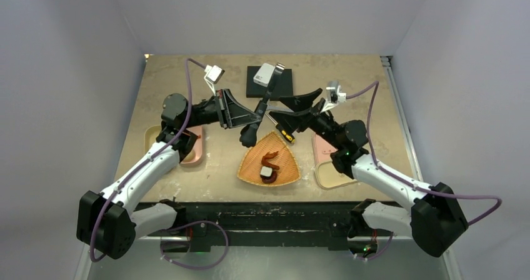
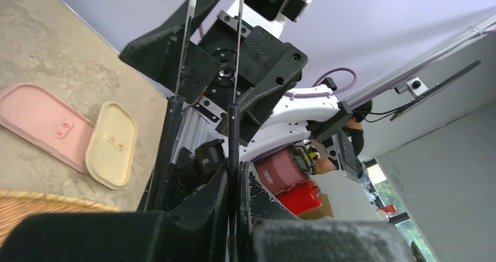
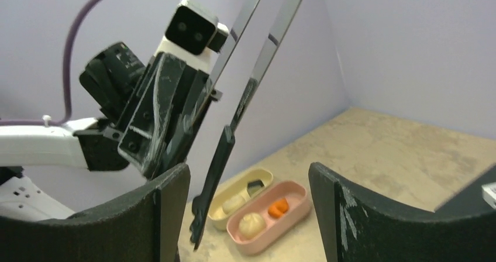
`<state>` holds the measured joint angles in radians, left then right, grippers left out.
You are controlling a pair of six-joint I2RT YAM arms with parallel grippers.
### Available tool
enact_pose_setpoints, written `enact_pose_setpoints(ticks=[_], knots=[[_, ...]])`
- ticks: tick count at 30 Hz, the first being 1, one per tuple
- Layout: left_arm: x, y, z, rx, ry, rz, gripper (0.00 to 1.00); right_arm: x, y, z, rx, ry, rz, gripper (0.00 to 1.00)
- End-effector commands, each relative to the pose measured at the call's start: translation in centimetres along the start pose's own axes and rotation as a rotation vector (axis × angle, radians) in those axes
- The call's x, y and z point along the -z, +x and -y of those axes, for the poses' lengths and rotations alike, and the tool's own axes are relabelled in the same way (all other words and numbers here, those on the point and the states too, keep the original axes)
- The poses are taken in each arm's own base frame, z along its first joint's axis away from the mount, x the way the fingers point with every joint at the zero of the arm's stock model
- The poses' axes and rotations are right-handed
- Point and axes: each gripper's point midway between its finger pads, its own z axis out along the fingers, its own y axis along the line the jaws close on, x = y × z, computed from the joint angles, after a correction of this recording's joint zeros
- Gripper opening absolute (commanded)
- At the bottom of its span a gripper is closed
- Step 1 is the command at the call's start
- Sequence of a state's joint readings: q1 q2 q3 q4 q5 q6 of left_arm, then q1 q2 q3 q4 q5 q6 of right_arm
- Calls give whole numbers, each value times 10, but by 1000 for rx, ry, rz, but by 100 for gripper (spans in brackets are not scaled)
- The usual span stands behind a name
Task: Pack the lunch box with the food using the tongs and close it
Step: Adjust the clamp.
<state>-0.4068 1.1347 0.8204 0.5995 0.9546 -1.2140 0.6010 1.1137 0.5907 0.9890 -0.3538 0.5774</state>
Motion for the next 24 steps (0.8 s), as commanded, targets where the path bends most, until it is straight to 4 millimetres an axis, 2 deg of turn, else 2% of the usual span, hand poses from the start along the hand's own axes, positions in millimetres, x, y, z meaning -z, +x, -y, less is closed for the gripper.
enact_pose_setpoints(ticks=[1, 8, 12, 13, 16, 18, 19, 22, 24], knots=[[0, 4, 33, -26, 96, -14, 0, -16, -24, -28, 1, -148, 56, 76], [-4, 9, 32, -6, 102, -31, 0, -31, -12, -32, -25, -210, 14, 73], [-8, 12, 30, 8, 105, -41, 0, -40, -2, -33, -25, -230, -15, 66], [-9, 13, 30, 13, 106, -44, 0, -41, -1, -32, -23, -231, -18, 61], [-10, 12, 37, 19, 122, -48, 0, -42, 5, -22, -5, -188, -21, 32], [-9, 8, 47, 22, 139, -47, 0, -40, 14, -5, -8, -112, -35, 9], [-9, 6, 54, 20, 148, -46, 0, -40, 16, 6, 4, -65, -36, 1], [-9, -2, 72, 4, 169, -40, 0, -37, 28, 42, 48, 59, -59, 0], [-8, -6, 82, -8, 175, -40, 0, -34, 35, 56, 45, 79, -75, 0]])
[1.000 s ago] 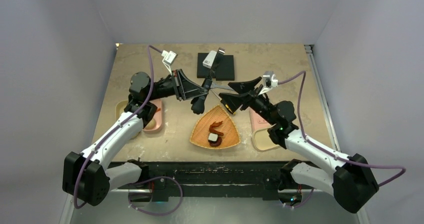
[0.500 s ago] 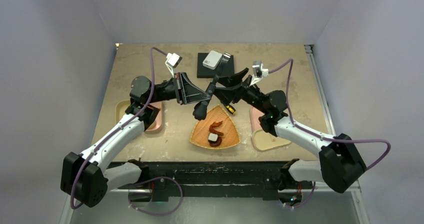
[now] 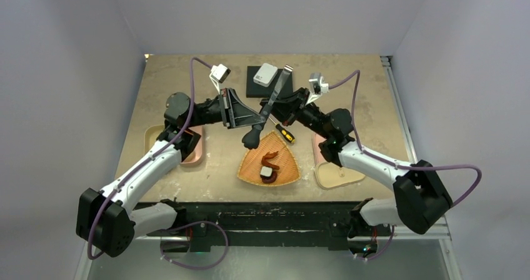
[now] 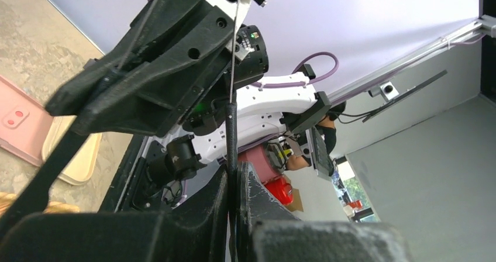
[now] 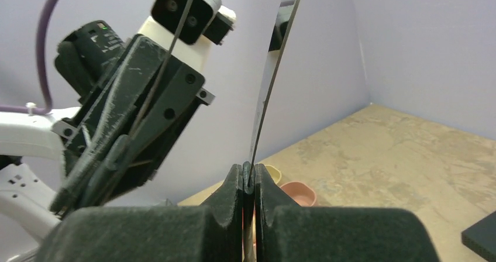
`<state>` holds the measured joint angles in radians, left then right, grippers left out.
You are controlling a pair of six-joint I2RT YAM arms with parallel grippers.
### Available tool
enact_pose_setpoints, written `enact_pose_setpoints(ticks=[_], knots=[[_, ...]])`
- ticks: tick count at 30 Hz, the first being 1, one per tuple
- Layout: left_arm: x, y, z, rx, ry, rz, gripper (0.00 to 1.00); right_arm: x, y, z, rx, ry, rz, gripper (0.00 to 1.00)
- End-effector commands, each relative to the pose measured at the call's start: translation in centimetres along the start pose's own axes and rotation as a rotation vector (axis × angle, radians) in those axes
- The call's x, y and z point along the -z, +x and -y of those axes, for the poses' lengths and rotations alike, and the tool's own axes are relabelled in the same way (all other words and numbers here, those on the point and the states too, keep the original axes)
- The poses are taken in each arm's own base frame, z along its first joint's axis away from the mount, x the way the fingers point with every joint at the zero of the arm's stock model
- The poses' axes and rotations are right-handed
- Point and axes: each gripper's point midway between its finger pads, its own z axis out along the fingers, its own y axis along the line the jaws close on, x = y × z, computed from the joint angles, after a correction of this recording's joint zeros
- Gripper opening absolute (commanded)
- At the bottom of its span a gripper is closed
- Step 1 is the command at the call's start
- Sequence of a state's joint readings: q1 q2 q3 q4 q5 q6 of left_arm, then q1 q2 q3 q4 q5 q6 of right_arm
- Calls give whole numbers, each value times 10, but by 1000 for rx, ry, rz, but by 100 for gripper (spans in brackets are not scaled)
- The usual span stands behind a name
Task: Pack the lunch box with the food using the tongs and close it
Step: Adjust the clamp.
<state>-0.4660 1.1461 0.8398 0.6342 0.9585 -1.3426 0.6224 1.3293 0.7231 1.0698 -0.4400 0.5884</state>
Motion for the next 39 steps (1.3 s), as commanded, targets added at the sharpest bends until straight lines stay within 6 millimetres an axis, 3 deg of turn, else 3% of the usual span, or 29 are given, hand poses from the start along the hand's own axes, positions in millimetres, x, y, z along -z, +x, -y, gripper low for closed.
enact_pose_setpoints(ticks=[1, 11, 14, 16, 18, 21, 24, 29, 34, 39], knots=[[0, -10, 66, -121, 117, -5, 0, 9, 15, 58, 58, 172, -23, 0], [3, -14, 90, -165, 132, 12, 0, 11, 15, 72, 41, 170, -30, 0], [0, -14, 60, -197, 35, 12, 0, 11, 8, 58, 50, 118, -36, 0], [0, -13, 29, -221, -61, 7, 0, 12, -1, 39, 51, 61, -35, 9], [0, -13, 11, -233, -100, 6, 0, 16, -7, 22, 42, 14, -36, 23], [-2, -19, 12, -249, -83, 33, 0, 29, -11, 6, 38, 0, -44, 49], [-4, -25, 21, -265, -61, 63, 0, 44, -5, 9, 51, 58, -69, 64], [-2, -20, 25, -252, -39, 55, 0, 65, -1, 12, 48, 99, -73, 78], [3, -7, 19, -248, -46, 14, 0, 63, -30, -30, 39, -85, 12, 93], [7, -1, 22, -274, -46, 0, 0, 62, -61, -64, 23, -223, 120, 98]])
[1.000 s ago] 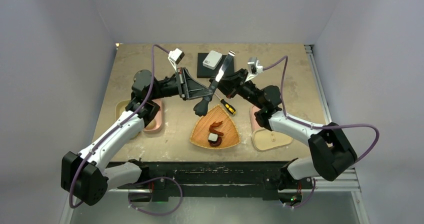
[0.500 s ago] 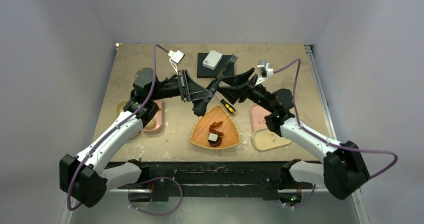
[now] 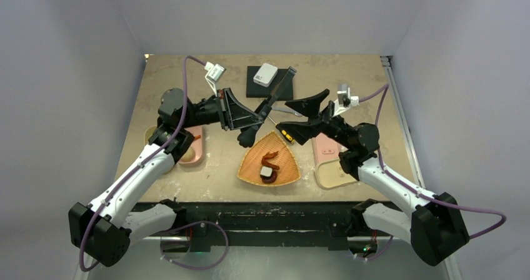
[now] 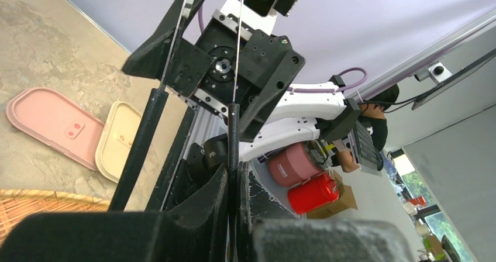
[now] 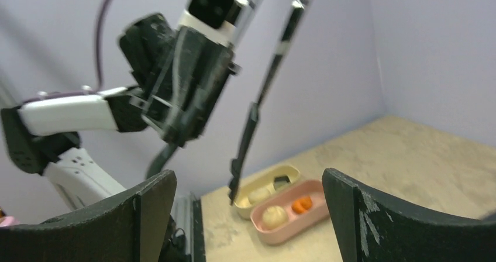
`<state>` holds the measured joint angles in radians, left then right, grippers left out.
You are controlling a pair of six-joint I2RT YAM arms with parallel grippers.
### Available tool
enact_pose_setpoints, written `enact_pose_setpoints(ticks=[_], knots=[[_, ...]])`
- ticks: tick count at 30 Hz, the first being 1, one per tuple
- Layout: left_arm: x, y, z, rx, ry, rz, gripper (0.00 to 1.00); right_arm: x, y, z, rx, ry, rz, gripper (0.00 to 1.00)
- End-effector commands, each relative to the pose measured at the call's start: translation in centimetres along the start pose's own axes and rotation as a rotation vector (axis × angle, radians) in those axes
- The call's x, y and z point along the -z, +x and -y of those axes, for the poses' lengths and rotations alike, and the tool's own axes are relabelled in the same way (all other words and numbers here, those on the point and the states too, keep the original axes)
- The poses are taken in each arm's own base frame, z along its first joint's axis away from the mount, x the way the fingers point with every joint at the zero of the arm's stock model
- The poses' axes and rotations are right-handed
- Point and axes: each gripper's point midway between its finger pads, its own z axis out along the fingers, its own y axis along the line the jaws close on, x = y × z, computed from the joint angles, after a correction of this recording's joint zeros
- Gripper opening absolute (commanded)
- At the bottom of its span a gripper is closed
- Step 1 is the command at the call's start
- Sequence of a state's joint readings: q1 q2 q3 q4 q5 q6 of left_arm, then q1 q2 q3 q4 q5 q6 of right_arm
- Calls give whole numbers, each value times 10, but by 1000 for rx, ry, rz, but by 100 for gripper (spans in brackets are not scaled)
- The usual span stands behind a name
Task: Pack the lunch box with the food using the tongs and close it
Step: Adjust the clamp.
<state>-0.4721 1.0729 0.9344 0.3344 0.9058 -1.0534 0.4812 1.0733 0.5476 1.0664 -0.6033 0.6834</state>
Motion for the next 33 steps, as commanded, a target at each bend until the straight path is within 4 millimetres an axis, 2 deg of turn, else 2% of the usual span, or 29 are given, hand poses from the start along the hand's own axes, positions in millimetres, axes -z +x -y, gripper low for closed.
enact_pose_setpoints(ticks=[1, 4, 7, 10, 11, 14, 20, 24, 29, 33], knots=[[6, 2, 16, -90, 46, -8, 0, -5, -44, -44, 23, -182, 132, 99], [6, 6, 15, -90, 53, -22, 0, -18, -55, -42, 19, -190, 140, 99], [7, 10, 15, -92, 63, -35, 0, -32, -59, -31, -7, -172, 130, 99], [7, 13, 13, -89, 61, -44, 0, -42, -59, -31, -39, -209, 129, 98], [6, 14, 9, -84, 55, -47, 0, -47, -62, -38, -47, -255, 137, 95], [6, 13, 9, -89, 61, -45, 0, -53, -59, -39, -71, -262, 130, 88], [4, 11, 8, -96, 66, -34, 0, -54, -47, -46, -120, -313, 117, 68], [3, 12, 2, -102, 57, -35, 0, -50, -48, -52, -136, -343, 136, 54], [1, 15, -21, -120, -27, -63, 0, -45, -53, -55, -159, -339, 171, 46], [0, 18, -39, -112, -87, -83, 10, -44, -55, -49, -157, -289, 187, 40]])
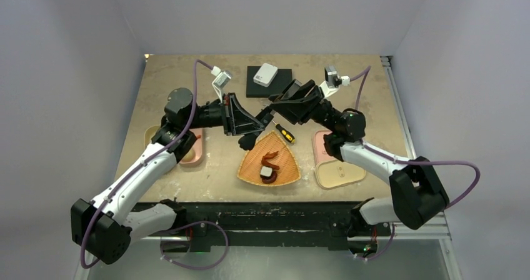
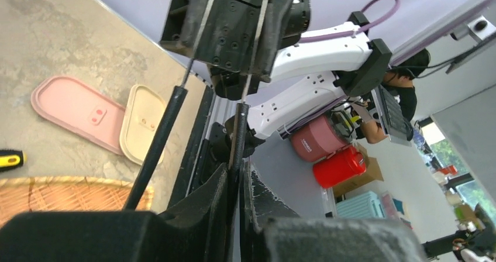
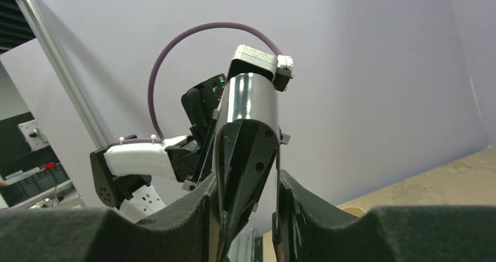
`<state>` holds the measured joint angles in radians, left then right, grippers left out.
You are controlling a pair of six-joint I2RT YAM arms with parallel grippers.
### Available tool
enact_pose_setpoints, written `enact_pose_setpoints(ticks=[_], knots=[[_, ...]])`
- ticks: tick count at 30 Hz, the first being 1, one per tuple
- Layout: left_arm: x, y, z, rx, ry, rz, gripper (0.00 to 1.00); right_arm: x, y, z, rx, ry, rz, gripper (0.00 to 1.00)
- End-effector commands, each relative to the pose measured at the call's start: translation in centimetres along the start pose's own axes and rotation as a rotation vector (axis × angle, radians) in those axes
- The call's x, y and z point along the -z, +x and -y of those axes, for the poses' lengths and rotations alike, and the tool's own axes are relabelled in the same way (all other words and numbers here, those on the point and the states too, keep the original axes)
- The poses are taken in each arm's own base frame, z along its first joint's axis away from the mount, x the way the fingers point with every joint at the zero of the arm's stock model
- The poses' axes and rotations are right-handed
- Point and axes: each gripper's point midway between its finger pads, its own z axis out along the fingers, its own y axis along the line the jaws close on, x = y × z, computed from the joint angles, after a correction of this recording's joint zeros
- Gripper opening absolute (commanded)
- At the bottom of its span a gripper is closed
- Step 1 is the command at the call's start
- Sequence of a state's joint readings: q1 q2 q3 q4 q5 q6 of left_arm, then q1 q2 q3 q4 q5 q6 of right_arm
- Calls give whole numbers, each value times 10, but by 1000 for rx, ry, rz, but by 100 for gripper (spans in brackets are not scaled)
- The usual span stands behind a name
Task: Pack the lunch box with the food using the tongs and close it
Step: Adjust the clamp, then move the packing box to the center of the board.
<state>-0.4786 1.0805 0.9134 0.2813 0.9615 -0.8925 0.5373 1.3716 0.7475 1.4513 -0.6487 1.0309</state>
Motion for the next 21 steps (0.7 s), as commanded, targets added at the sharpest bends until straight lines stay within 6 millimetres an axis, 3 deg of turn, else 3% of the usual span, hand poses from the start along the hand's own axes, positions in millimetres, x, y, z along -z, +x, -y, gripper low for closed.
enact_pose_setpoints(ticks=[1, 6, 11, 17, 21], knots=[[-3, -1, -24, -12, -85, -5, 16, -2, -22, -22, 61, -33, 77, 40], [-2, -3, -30, -30, -129, -8, 42, 1, -25, -12, 101, 39, 87, 36], [4, -6, -39, -57, -197, -30, 61, 3, -30, -2, 170, 136, 76, 34], [31, -28, -42, -138, -289, -25, 75, 16, -40, 22, 332, 331, 47, 33], [47, -39, -57, -162, -391, -4, 78, 27, -41, 32, 400, 416, 10, 33]])
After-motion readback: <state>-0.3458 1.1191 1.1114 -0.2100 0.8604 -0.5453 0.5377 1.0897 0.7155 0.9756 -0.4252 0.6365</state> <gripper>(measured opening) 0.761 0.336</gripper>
